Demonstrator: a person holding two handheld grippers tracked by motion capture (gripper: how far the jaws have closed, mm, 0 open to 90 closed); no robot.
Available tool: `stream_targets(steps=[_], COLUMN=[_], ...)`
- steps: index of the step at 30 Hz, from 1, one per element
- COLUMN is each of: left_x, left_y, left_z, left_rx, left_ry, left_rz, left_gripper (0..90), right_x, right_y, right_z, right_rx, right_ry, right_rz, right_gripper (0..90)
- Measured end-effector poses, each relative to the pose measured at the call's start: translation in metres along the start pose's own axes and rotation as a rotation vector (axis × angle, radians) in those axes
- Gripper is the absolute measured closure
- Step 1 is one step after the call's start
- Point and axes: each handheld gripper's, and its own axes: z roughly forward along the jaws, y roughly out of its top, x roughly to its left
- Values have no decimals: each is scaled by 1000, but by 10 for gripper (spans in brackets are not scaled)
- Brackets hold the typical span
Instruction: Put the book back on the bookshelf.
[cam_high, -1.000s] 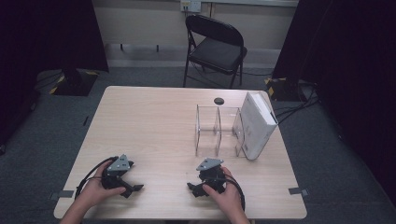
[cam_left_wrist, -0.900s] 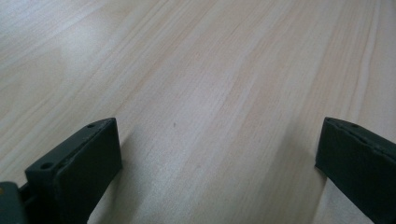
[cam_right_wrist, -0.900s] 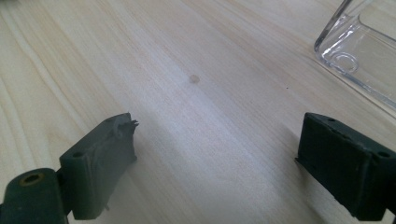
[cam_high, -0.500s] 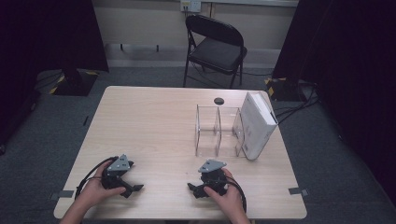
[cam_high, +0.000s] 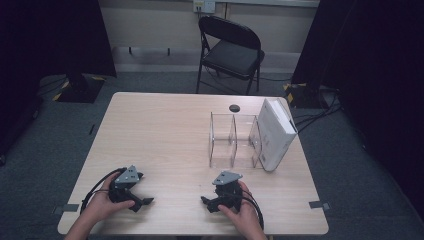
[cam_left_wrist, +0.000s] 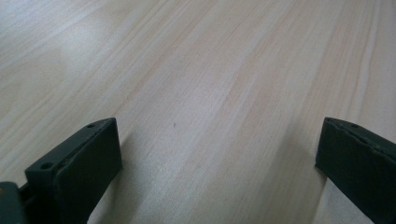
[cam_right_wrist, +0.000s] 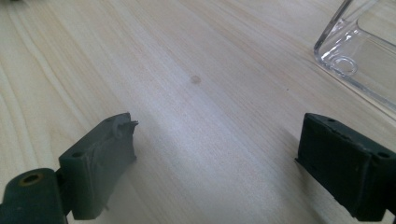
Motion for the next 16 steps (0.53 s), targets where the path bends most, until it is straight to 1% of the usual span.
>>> stream_targets(steps=[16], left_x=[0], left_y=[0], left_z=[0], left_rx=[6], left_ry=[2], left_rz=[3], left_gripper=[0], right_x=[0], right_y=[0], right_z=[0], right_rx=[-2], right_ry=[-1], right_rz=[2], right_gripper=[99])
